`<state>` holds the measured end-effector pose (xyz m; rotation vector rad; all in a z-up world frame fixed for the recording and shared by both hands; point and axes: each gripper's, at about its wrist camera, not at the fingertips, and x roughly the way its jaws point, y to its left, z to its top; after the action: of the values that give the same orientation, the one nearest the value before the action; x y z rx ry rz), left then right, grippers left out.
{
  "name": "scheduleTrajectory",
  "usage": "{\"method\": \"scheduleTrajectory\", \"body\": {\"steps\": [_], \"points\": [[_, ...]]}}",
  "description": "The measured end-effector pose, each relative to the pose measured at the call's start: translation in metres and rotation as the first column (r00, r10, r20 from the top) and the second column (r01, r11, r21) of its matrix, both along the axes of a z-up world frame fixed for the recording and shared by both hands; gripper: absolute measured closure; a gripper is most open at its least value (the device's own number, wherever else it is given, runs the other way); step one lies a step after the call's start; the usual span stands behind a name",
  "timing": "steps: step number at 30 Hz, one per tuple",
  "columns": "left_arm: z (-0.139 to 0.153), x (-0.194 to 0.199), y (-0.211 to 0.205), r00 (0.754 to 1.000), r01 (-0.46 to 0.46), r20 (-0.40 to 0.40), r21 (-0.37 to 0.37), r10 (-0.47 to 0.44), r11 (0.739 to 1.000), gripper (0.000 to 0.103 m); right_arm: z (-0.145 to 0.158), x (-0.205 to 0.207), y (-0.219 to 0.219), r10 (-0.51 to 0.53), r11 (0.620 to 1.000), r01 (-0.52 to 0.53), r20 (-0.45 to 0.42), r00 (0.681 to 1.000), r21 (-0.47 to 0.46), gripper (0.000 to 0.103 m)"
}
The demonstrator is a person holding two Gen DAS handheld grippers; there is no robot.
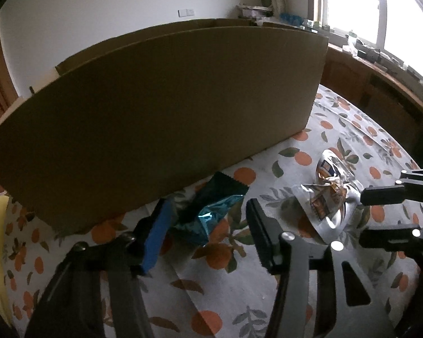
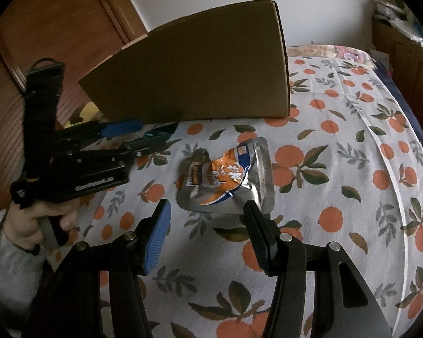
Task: Organize snacks
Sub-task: 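Lower the left tool onto the teal foil wrapper while the right tool lowers onto the clear orange-label tray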
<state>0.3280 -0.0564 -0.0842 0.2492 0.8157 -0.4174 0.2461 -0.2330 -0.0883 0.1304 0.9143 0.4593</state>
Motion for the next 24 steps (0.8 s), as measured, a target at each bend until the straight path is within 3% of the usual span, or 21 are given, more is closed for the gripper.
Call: {"method": "scheduleTrajectory", "body": {"steps": [7, 14, 18, 24], "points": [[-0.006, 0.008, -0.004, 0.999, 0.009, -0.047, 0.02, -0.008, 1.0, 0.056, -0.001, -0.01, 0.001, 0.02, 1.0, -0.019, -0.036, 0.999, 0.024, 0.048], [-0.007, 0.014, 0.004, 0.997, -0.008, -0.083, -0.03, 0.006, 1.0, 0.056, -0.004, -0.007, 0.005, 0.011, 1.0, -0.011, -0.044, 0.999, -0.013, 0.048], [-0.006, 0.011, 0.004, 0.997, 0.01, -0.074, -0.028, -0.012, 1.0, 0.076, -0.003, -0.001, 0.005, -0.011, 0.999, 0.009, -0.041, 0.999, -0.044, 0.048], [-0.002, 0.001, 0.011, 0.996, 0.028, -0.081, -0.08, -0.034, 0.996, 0.081, -0.002, 0.018, 0.003, -0.032, 0.996, 0.029, -0.033, 0.999, -0.085, 0.048]]}}
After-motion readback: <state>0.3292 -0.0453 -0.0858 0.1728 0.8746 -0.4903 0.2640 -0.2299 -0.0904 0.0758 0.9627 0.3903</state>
